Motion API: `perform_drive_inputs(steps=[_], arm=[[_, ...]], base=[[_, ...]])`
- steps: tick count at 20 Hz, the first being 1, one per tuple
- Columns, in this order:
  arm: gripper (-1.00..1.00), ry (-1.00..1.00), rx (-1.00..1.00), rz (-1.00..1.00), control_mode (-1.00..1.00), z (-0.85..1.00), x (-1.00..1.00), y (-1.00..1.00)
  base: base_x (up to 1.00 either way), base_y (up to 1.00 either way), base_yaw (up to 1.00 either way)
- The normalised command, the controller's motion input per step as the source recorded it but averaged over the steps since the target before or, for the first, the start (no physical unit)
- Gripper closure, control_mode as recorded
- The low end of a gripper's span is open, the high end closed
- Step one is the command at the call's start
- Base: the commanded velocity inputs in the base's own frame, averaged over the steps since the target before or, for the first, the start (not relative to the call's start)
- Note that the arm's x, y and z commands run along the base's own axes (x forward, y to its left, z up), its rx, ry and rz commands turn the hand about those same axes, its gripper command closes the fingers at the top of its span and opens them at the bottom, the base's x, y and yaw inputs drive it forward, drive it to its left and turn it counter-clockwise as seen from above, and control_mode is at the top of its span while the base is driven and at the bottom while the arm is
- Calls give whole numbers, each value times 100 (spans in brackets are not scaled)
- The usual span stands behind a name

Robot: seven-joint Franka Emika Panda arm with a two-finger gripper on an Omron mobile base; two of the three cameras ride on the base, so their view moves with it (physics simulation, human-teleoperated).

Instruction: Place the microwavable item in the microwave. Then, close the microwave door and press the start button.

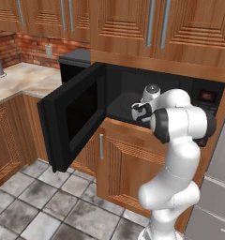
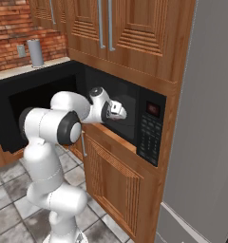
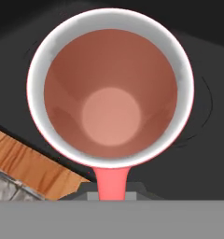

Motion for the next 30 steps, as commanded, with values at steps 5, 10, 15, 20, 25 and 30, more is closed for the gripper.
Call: perform_drive_inputs(steps=[5,10,15,20,25,30], arm=[[100,1,0,0,-100,-36,46,-9],[100,0,0,0,-100,-20,54,-10],[100,0,0,0,-100,-12,58,-18],[100,0,0,0,-100,-20,50,-20],[-100,-2,0,1,-100,-23,-2,-9],[-100,-10,0,1,-100,14,-47,0]], base=[[0,0,0],[0,0,0],[0,0,0],[0,0,0],[0,0,0],[0,0,0]])
